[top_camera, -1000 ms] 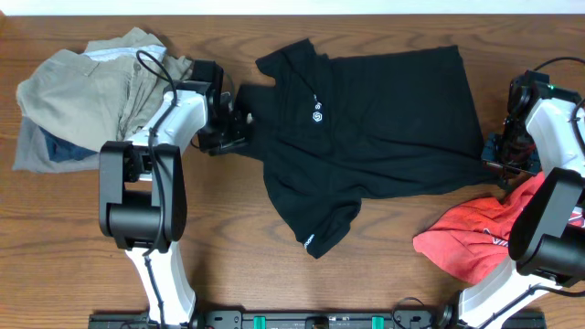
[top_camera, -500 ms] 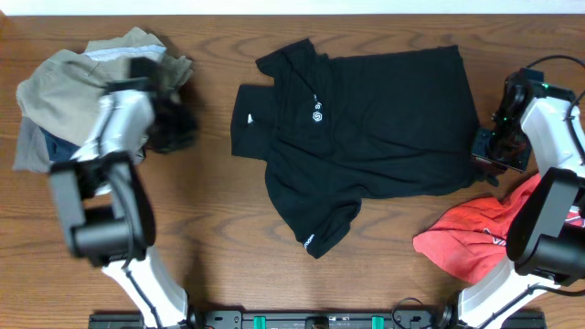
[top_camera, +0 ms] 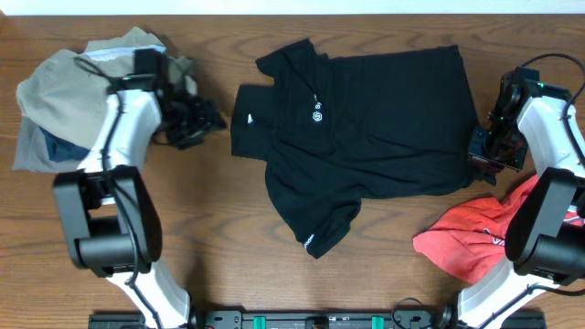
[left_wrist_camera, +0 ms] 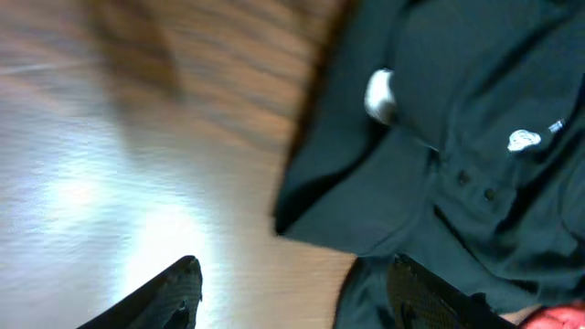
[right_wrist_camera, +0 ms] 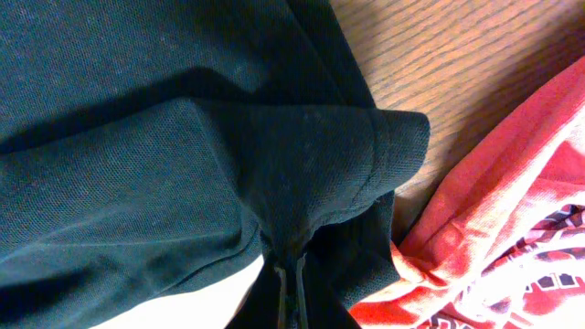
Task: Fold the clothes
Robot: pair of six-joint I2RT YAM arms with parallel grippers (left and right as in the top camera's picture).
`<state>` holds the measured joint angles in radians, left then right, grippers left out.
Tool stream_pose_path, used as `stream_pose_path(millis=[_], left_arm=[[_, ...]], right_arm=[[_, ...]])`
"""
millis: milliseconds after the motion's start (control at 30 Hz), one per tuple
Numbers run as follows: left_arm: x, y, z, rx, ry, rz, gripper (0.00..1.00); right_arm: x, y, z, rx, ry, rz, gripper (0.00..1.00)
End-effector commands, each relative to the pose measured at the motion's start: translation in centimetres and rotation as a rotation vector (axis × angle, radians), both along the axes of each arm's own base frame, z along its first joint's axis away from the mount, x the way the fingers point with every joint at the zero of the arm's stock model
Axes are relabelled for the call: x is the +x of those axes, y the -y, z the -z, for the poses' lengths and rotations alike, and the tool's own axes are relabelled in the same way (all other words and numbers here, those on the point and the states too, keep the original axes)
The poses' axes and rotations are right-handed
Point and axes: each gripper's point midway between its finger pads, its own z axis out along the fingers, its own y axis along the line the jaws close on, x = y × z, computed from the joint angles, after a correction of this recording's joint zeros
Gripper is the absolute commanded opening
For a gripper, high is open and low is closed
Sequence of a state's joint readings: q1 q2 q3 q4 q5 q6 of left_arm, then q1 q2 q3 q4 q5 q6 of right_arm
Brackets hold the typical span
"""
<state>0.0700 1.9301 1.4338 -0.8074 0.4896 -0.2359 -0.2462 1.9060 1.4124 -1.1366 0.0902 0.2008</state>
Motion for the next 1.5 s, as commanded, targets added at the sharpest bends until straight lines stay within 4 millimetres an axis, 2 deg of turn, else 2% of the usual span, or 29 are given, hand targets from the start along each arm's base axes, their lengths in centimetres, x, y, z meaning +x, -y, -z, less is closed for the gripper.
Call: stream_pose_path(millis=[0,133,367,600,633,667,700,733,767,1033,1167,1267,1367,1467], left_arm=[[-0.6,1.7,2.0,-0.02,-0.055,0.007,0.67],[-0.4,2.1,3.7,0.024,-0.086,-0.016,0.68],[-0.7,3.8,6.3,0.01,-0.136,0.011,0.71],[-1.2,6.0,6.6,-0.008,-0.145,0.063,0.62],[-1.3,6.2,6.6,-0.007,-0.145,0.067,0.57],[-1.3,6.4,6.6,-0.006,-0.145,0.072,0.47],[-1.3,6.5,6.6,-0.006,-0.144,0.075,0.26],[-1.3,6.5,6.6,-0.005,-0.144,0.076,0.11],[-1.3,6.4,6.6,0.0,-0.144,0.075,0.06],[-1.6,4.1,6.9,0.052,-0.171,0.031,0.06],[-2.2,2.4,5.9,0.05,-0.197,-0.01,0.06],[-2.5,-0.2,4.9,0.106,-0.2,-0.062,0.06],[-3.0,-4.0,4.0,0.212,-0.202,-0.127,0.06],[-3.3,-5.8,3.1,0.222,-0.196,-0.173,0.06]], right_arm=[[0.1,0.2,-1.0,-0.022,0.025,0.009,0.01],[0.1,0.2,-1.0,-0.021,0.022,0.009,0.01],[0.0,0.2,-1.0,-0.021,0.021,0.009,0.01],[0.0,0.2,-1.0,-0.02,0.02,0.009,0.01],[0.0,0.2,-1.0,-0.02,0.02,0.01,0.01],[0.0,0.2,-1.0,-0.02,0.02,0.01,0.01],[0.0,0.2,-1.0,-0.02,0.02,0.01,0.01],[0.0,0.2,-1.0,-0.02,0.02,0.01,0.01],[0.0,0.2,-1.0,-0.02,0.019,0.01,0.01],[-0.1,0.4,-1.0,-0.024,0.017,0.014,0.01],[-0.1,0.4,-1.0,-0.024,0.018,0.013,0.01],[0.0,0.4,-1.0,-0.024,0.02,0.014,0.01],[0.3,0.3,-1.0,-0.018,0.035,0.014,0.01],[0.7,0.3,-0.9,-0.021,0.049,0.01,0.01]])
